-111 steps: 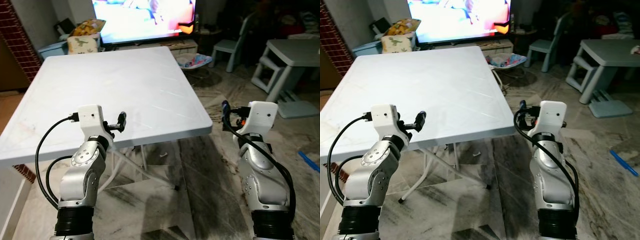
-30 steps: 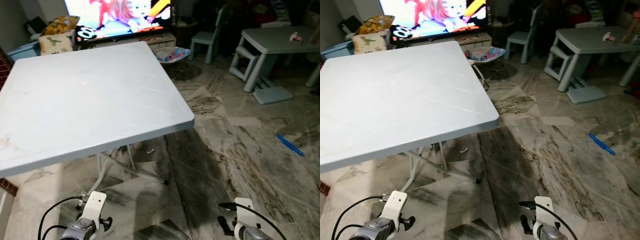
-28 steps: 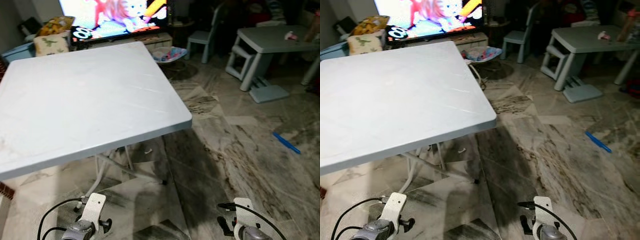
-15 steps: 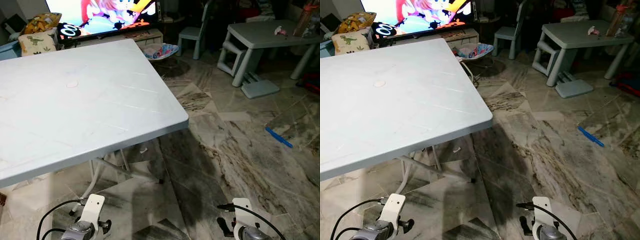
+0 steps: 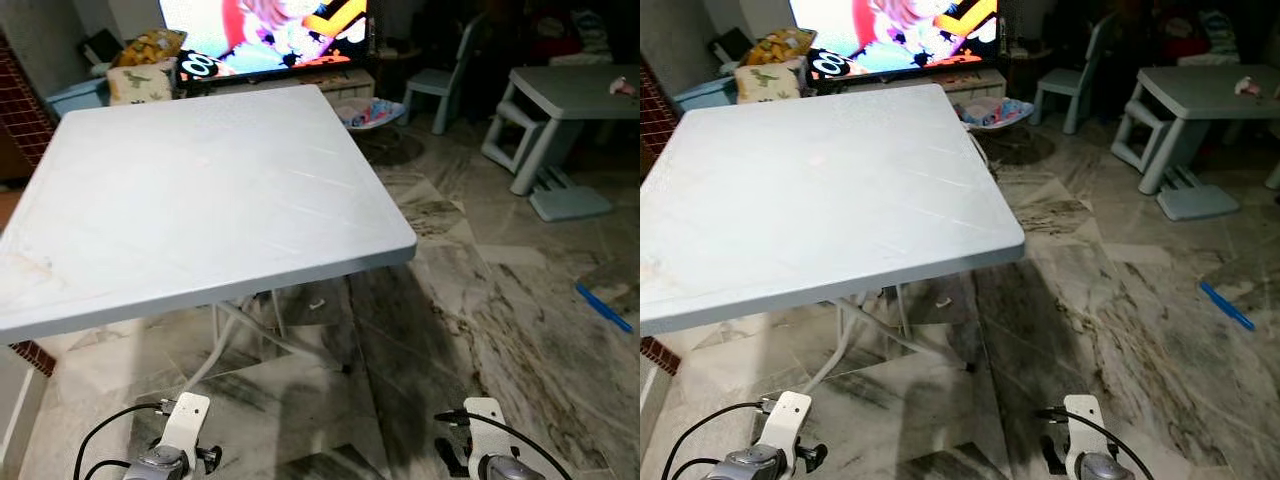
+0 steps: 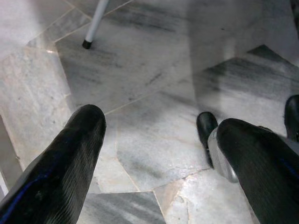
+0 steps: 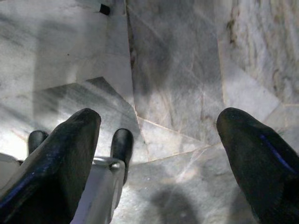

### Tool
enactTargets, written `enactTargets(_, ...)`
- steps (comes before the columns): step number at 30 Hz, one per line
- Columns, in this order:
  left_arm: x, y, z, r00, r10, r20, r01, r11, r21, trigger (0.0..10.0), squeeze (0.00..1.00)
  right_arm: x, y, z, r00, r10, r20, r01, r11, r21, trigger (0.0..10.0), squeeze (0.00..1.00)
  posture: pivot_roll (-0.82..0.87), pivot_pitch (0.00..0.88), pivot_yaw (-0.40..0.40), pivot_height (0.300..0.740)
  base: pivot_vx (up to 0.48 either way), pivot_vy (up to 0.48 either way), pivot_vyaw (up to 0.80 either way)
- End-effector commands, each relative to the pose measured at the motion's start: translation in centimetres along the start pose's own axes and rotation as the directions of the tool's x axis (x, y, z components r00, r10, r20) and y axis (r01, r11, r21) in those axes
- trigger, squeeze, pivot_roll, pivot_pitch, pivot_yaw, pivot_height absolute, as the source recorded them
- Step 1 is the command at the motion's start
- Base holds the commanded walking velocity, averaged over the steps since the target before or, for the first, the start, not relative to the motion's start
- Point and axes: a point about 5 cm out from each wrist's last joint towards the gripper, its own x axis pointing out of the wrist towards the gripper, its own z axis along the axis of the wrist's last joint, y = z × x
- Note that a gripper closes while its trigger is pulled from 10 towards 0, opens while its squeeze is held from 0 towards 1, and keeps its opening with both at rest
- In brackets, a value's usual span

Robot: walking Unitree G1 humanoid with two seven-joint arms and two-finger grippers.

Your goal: Hang keys on a hook

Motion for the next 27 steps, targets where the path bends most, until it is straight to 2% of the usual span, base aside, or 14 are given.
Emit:
enactTargets(1, -0.07, 0.47, -0.04, 1.000, 0.010, -0.005, -0.010, 1.000, 0.013, 10.0, 0.00, 0.08, 0.57, -0.09, 1.000, 0.012, -0.004, -0.012, 1.000, -0.006, 10.0, 0.00, -0.04, 0.000, 0.048, 0.740, 0.000, 0.330, 0.00)
enactTargets(13, -0.08, 0.57, 0.08, 1.000, 0.013, -0.003, -0.013, 0.999, 0.035, 10.0, 0.00, 0.07, 0.61, -0.15, 1.000, 0.012, -0.006, -0.012, 1.000, -0.018, 10.0, 0.00, -0.04, 0.000, 0.047, 0.740, 0.000, 0.421, 0.00)
enactTargets(20, -0.06, 0.44, 0.22, 1.000, 0.013, 0.005, -0.013, 0.999, 0.036, 10.0, 0.00, 0.07, 0.55, -0.24, 1.000, 0.006, -0.016, -0.006, 0.999, -0.036, 10.0, 0.00, -0.03, 0.000, 0.027, 0.740, 0.000, 0.000, 0.00)
enactTargets(27, 0.03, -0.02, 0.43, 1.000, 0.012, 0.015, -0.012, 1.000, 0.006, 10.0, 0.00, 0.11, 0.23, 0.36, 1.000, 0.011, -0.019, -0.012, 0.996, -0.085, 10.0, 0.00, -0.03, 0.000, -0.033, 0.740, 0.000, 0.000, 0.00)
